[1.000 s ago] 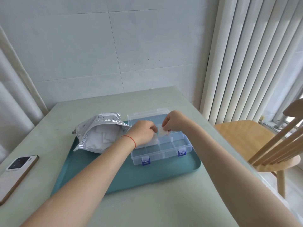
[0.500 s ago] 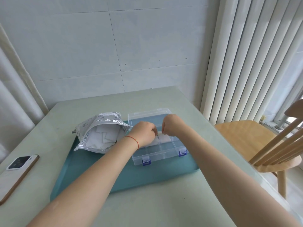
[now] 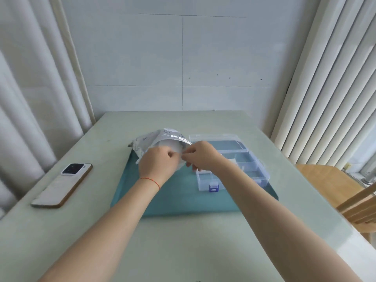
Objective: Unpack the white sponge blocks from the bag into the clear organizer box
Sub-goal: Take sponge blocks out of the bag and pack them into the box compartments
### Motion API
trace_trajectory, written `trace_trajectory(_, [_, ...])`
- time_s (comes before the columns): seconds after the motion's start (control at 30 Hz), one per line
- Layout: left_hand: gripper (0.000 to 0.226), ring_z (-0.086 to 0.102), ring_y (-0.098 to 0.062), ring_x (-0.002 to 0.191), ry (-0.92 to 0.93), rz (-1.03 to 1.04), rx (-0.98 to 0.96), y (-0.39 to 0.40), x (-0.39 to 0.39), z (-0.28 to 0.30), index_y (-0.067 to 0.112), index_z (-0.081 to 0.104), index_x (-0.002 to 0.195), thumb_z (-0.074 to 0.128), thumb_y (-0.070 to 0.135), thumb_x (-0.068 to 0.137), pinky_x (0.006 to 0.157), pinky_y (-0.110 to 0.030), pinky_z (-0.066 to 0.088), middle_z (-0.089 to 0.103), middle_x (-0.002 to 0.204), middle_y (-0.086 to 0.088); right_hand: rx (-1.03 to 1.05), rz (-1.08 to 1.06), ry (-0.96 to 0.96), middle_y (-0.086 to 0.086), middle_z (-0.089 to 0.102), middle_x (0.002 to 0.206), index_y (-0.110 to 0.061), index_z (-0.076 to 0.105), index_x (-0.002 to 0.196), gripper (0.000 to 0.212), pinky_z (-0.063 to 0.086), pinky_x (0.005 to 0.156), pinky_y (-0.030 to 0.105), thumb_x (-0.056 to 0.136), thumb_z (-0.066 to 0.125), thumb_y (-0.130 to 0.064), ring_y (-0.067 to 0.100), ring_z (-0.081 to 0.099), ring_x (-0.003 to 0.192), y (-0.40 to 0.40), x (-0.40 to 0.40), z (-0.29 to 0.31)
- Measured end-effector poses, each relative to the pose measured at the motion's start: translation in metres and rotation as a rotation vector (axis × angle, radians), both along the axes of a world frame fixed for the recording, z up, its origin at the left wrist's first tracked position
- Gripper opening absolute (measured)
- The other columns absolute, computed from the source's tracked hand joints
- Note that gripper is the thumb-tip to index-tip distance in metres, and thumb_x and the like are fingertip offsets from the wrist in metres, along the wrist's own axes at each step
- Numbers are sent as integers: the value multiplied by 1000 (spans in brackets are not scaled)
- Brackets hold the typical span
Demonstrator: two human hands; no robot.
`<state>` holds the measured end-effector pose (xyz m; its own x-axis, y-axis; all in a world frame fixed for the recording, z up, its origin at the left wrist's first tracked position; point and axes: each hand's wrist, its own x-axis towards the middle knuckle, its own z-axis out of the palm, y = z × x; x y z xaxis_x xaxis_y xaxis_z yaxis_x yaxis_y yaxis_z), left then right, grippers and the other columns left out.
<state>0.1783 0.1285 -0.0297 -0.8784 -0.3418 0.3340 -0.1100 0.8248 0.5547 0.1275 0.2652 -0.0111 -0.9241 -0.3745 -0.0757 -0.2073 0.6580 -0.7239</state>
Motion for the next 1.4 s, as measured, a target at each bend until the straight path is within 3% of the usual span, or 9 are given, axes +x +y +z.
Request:
trace_trajectory(0.17, [13,55,-33,82,295,71,-239,-36,20,-15,15,70,70,59,20,71,61,-33,40,57,88,-10,-341,-143,-320,10,66,73,-2,46,104,10,46,42,21,95,41,-3,18,58,44,-47,12,-10])
trace_trajectory(0.33, [43,56,-35,104,187,-27,-102,-50,16,-19,9,75,97,44,22,71,84,-39,39,63,105,-10,-699,-361,-442,16,61,74,-6,41,125,28,48,51,30,99,37,1,24,56,55,-69,2,-15])
trace_trajectory(0.47, [48,56,-30,105,194,-55,-16,-53,18,-16,10,75,102,39,21,72,87,-36,37,65,107,-7,-718,-456,-417,10,54,65,-7,55,99,4,42,41,24,95,56,-5,20,45,46,-74,0,-15])
trace_trajectory(0.6, [50,55,-29,106,176,-56,-1,-52,17,-14,11,74,104,37,22,72,90,-35,38,64,108,-6,-679,-467,-421,3,49,62,-27,54,97,19,33,36,15,90,69,-18,11,35,32,-75,-4,-16])
trace_trajectory(0.83, [24,55,-32,85,147,26,19,-46,22,-8,12,72,89,48,15,87,65,-29,37,57,93,-7,-542,-449,-262,1,38,53,-17,51,67,31,25,43,22,80,77,-26,17,30,41,-60,-1,-16])
trace_trajectory(1.03, [34,37,-29,57,-82,-73,68,-26,22,-13,10,36,54,46,18,86,48,-29,25,42,52,-4,-553,-417,-222,2,37,58,-16,40,62,39,24,43,21,83,73,-23,17,27,44,-30,7,-14])
trace_trajectory(1.13, [24,55,-24,47,-215,-159,361,-15,21,-15,12,60,68,47,19,87,49,-25,43,66,60,-5,-527,-400,-247,4,52,60,-10,53,66,28,29,42,19,89,67,-18,15,35,40,-24,13,-9])
trace_trajectory(1.23, [20,53,-16,38,-342,-195,921,-11,23,-10,7,62,99,46,17,95,38,-17,34,66,62,-6,-525,-393,-279,5,56,65,-9,60,79,15,31,39,16,90,65,-17,15,38,41,-24,16,-8])
trace_trajectory(1.4, [18,56,-17,46,-335,-254,1285,-17,28,-8,13,60,96,50,28,97,40,-20,37,66,70,-7,-549,-348,-342,9,56,70,-5,63,84,11,35,41,20,88,64,-15,18,44,44,-15,18,-4])
